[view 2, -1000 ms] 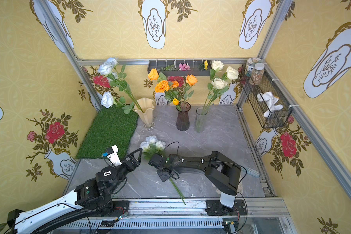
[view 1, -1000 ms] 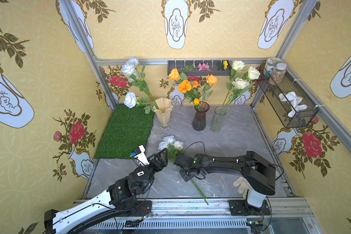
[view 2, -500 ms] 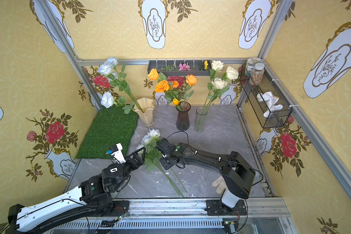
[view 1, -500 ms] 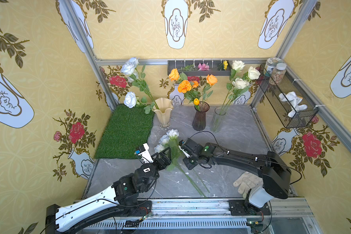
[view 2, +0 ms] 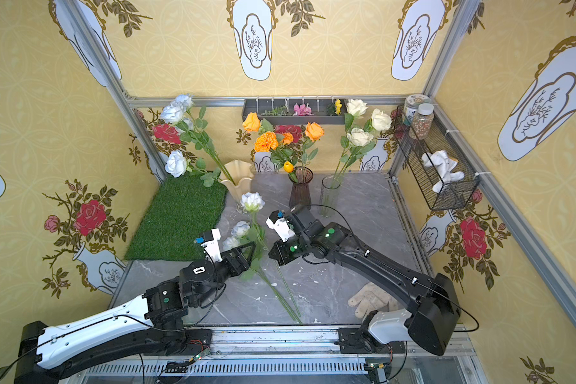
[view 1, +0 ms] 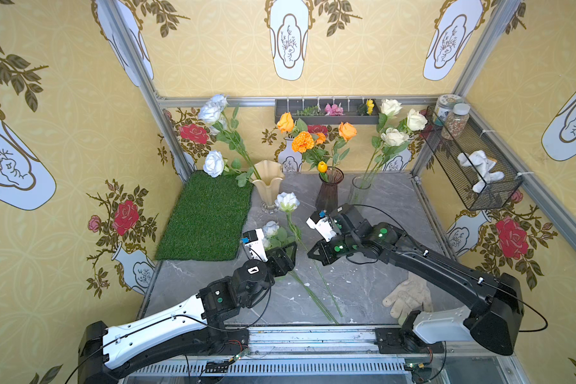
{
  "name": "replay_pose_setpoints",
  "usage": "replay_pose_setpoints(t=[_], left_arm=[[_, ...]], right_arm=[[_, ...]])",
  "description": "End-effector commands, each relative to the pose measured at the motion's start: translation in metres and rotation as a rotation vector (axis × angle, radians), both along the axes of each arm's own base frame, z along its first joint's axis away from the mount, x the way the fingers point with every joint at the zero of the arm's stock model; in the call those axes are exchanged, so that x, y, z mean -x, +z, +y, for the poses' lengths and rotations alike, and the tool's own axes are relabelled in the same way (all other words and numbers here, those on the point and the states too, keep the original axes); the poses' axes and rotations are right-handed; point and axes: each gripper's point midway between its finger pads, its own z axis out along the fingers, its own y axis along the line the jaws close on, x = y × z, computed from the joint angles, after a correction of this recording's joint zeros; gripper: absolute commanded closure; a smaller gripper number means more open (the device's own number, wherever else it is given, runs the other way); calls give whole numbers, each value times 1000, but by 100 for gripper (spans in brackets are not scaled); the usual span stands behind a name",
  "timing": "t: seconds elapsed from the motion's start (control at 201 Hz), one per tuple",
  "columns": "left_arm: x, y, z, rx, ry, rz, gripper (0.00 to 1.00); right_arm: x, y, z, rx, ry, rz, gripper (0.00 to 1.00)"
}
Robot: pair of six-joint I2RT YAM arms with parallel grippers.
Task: Arrange the flowers in different vases according to their colors
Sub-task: Pick up the flower at the center of the board.
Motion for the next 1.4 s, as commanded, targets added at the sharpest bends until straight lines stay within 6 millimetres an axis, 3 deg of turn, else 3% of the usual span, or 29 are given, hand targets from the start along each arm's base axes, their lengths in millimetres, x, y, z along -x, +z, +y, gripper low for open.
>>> replay_pose_setpoints(t=[0.0, 0.359, 0.657, 0.926, 1.016, 1.071, 1.136, 1.161, 1.32, 1.4], left_arm=[[4, 7, -27, 64, -88, 20, 30], [1, 23, -57, 179, -143, 42, 58], [4, 18, -73, 212, -188, 91, 68], [6, 22, -66, 226, -176, 82, 91], [4, 23, -58, 188, -150, 81, 100], [2, 25, -50, 148, -120, 78, 100], [-1, 33, -37, 97, -76, 56, 100], [-3, 36, -31, 78, -53, 47, 100], [-29, 68, 23, -19, 74, 5, 100], [-51, 102, 56, -59, 143, -45, 100]], right_arm=[[9, 21, 6, -95, 35, 6, 100], [17, 38, -5, -158, 18, -44, 100], [20, 46, -10, -180, 5, -66, 100], [20, 45, -18, -163, -21, -86, 100], [16, 43, -21, -147, -47, -97, 62], [12, 44, -22, -140, -61, -109, 43], [8, 44, -24, -126, -81, -122, 8], [6, 45, -24, -121, -89, -130, 1], [-14, 65, -39, -105, -195, -222, 3], [-26, 83, -56, -113, -306, -303, 3]])
